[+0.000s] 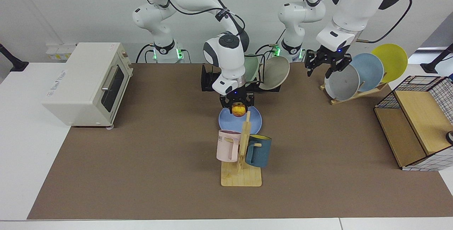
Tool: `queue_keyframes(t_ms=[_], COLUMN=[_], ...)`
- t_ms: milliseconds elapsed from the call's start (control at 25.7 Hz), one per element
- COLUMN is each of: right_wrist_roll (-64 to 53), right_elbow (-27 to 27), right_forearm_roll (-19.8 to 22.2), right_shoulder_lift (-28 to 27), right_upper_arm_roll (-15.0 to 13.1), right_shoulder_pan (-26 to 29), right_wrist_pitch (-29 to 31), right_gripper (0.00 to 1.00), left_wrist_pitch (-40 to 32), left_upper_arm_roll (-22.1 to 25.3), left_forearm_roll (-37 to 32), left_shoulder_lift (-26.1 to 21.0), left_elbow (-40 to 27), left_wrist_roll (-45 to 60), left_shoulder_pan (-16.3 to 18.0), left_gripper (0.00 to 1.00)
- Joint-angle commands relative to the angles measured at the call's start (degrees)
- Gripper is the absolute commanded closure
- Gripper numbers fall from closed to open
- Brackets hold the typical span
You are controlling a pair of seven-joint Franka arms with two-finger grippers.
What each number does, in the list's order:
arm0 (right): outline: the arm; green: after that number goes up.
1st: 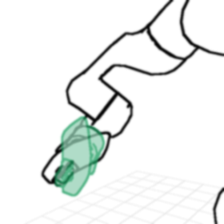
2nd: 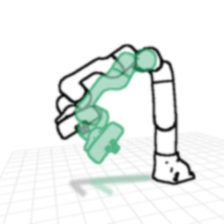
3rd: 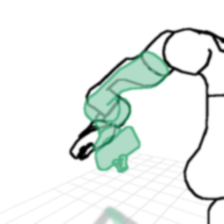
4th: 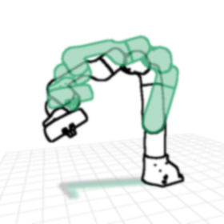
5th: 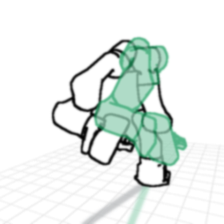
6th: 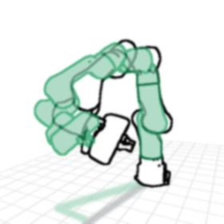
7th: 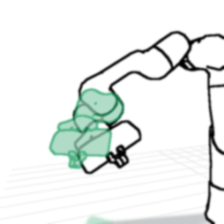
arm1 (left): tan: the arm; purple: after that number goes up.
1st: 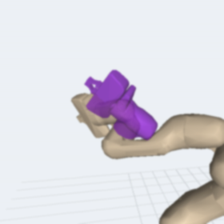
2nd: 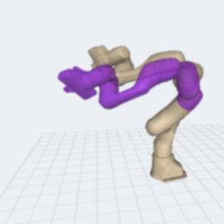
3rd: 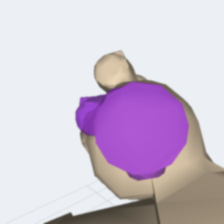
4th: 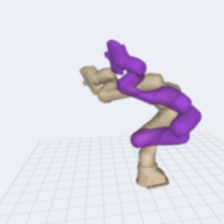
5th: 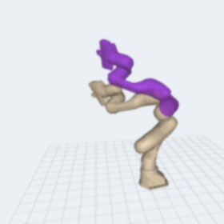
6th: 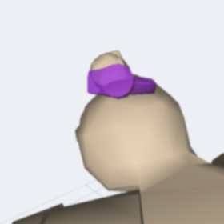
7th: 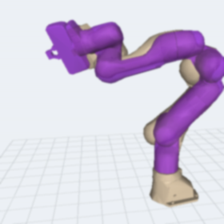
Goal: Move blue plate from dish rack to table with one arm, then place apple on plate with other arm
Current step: 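Release the plate with the left gripper while the right gripper carries the apple, then lower the apple onto the blue plate and open the right gripper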
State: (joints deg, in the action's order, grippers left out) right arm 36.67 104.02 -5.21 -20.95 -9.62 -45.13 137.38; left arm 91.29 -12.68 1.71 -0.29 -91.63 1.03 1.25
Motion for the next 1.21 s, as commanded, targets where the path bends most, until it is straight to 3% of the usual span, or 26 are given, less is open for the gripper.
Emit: queue_keyframes(t_ms=[0, 117, 233, 350, 544, 661, 778, 1167], right_wrist_roll=[0.3, 0.0, 0.2, 0.8, 0.1, 0.0, -0.2, -0.9], right_elbow=[-1.0, -1.0, -0.9, -0.7, -0.5, -0.3, -0.1, -0.5], right_forearm_roll=[0.1, 0.0, -0.1, -0.2, -0.2, -0.6, -0.6, -0.3], right_shoulder_lift=[-1.6, -2.1, -3.3, -4.1, -4.2, -4.2, -4.2, -4.0], right_upper_arm_roll=[-0.1, 0.0, 0.0, 0.0, 0.0, 0.0, 0.0, -0.1], right_shoulder_pan=[0.4, 0.4, -0.5, -1.2, -1.2, -0.9, -0.8, -1.1], right_wrist_pitch=[1.4, 1.5, 3.2, 4.1, 4.2, 4.5, 4.7, 4.3], right_gripper=[1.00, 0.95, 0.93, 0.83, 0.74, 0.52, 0.00, 0.00], left_wrist_pitch=[-2.0, -2.3, -2.6, -2.5, -3.2, -4.1, -4.5, -4.2], left_upper_arm_roll=[3.9, 5.6, 5.7, 6.3, 7.0, 7.0, 7.1, 7.5], left_forearm_roll=[-1.0, -0.9, -1.4, -1.4, -1.3, -1.4, -1.4, -1.4], left_shoulder_lift=[-0.8, -0.8, -0.8, -0.3, 1.3, 1.7, 2.0, 1.9], left_elbow=[1.4, 1.4, 1.4, 1.4, 0.9, 0.8, 0.8, 1.2], left_wrist_roll=[-3.0, -3.1, -3.2, -4.1, -6.6, -6.6, -6.5, -6.5], left_shoulder_pan=[-2.9, -3.9, -4.0, -3.6, -2.7, -2.7, -2.6, -2.7], left_gripper=[0.33, 0.31, 0.19, 0.02, 0.00, 0.00, 0.00, 0.00])
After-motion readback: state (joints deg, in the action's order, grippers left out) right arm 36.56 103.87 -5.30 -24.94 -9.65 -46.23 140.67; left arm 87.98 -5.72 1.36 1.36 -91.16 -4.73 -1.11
